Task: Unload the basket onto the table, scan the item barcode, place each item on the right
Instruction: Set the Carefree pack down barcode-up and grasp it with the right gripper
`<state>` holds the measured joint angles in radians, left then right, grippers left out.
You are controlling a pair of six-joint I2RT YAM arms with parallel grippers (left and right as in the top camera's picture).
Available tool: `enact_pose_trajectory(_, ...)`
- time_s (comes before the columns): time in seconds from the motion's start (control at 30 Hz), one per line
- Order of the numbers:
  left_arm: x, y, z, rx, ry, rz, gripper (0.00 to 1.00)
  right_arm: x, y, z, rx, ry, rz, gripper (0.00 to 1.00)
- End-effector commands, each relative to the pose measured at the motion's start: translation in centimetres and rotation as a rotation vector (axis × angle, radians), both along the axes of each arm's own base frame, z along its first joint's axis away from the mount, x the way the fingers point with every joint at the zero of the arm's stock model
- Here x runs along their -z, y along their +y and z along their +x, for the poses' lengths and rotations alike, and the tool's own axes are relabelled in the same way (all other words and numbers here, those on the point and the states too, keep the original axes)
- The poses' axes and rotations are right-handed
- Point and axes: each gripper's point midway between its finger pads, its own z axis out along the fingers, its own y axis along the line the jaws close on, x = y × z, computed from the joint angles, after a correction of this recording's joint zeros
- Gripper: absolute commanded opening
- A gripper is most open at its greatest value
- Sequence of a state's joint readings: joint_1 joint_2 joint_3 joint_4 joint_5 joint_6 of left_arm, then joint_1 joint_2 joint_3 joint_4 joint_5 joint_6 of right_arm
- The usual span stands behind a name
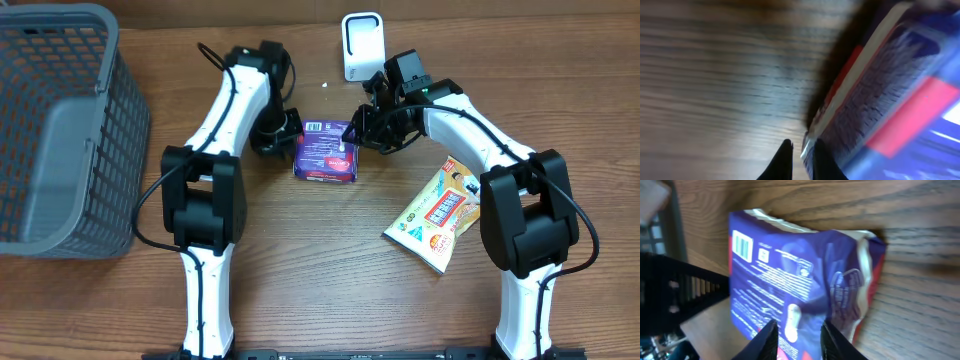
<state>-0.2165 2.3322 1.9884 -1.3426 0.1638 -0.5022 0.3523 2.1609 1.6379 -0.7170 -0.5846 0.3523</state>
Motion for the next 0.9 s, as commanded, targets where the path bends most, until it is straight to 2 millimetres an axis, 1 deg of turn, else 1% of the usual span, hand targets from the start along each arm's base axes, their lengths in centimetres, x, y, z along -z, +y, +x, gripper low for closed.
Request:
enact_pose_trajectory(0.0, 1.1, -0.7, -1.0, 0.005, 0.023, -0.013, 0.04, 0.9, -1.0, 0.4, 0.048, 0.011, -0.048, 0.27)
enact_pose_trajectory(0.07, 1.6, -0.6, -1.2, 0.004, 0.028, -0.007, 0.04, 1.8, -1.6, 0.3, 0.077, 0.028, -0.086, 0.27)
enact_pose_trajectory(0.13, 1.9, 0.0, -1.4, 0.004, 0.032, 0.016, 0.04, 3.0, -3.0, 0.4, 0.13, 0.034, -0.168, 0.24)
enact_pose_trajectory(0.17, 1.9, 0.4, -1.4, -0.001, 0.035, 0.038, 0.05, 3.4, -3.7, 0.5, 0.157, 0.036, -0.209, 0.24)
enact_pose_trajectory(0.23, 1.9, 1.2, -1.7, -0.009, 0.045, 0.068, 0.04, 3.7, -4.4, 0.5, 0.171, 0.036, -0.247, 0.24)
enact_pose_trajectory(0.37, 0.8, 3.2, -1.7, -0.039, 0.061, 0.134, 0.04, 3.3, -5.7, 0.8, 0.196, 0.049, -0.279, 0.23)
enact_pose_trajectory(0.43, -0.4, 3.9, -1.5, -0.065, 0.061, 0.157, 0.04, 2.6, -6.6, 1.0, 0.213, 0.058, -0.306, 0.23)
enact_pose_trajectory(0.47, -1.6, 4.4, -1.2, -0.082, 0.052, 0.171, 0.04, 2.1, -7.3, 1.1, 0.225, 0.067, -0.327, 0.24)
enact_pose_trajectory(0.53, -2.8, 4.3, -0.6, -0.087, 0.029, 0.165, 0.04, 1.4, -7.5, 1.3, 0.227, 0.069, -0.331, 0.3)
enact_pose_trajectory(0.6, -3.5, 4.1, 0.1, -0.088, 0.001, 0.156, 0.04, 0.9, -6.9, 1.4, 0.218, 0.067, -0.299, 0.45)
enact_pose_trajectory(0.63, -3.6, 4.0, 0.4, -0.086, -0.01, 0.154, 0.07, 0.7, -6.5, 1.4, 0.198, 0.062, -0.273, 0.52)
enact_pose_trajectory(0.67, -3.6, 3.9, 0.6, -0.085, -0.021, 0.156, 0.19, 0.4, -5.7, 1.3, 0.154, 0.052, -0.235, 0.59)
enact_pose_trajectory(0.73, -3.3, 4.0, 1.1, -0.085, -0.041, 0.16, 0.45, -0.2, -4.4, 1.0, 0.071, 0.03, -0.163, 0.76)
enact_pose_trajectory(0.8, -3.0, 4.0, 1.7, -0.087, -0.065, 0.163, 0.81, -0.8, -3.3, 0.6, 0.012, 0.017, -0.102, 0.89)
enact_pose_trajectory(0.83, -2.9, 4.0, 2.0, -0.088, -0.076, 0.16, 1.0, -1.0, -3.0, 0.5, -0.005, 0.014, -0.082, 0.94)
enact_pose_trajectory(0.87, -2.9, 4.0, 2.3, -0.09, -0.086, 0.158, 1.0, -1.1, -2.7, 0.4, -0.016, 0.013, -0.071, 0.98)
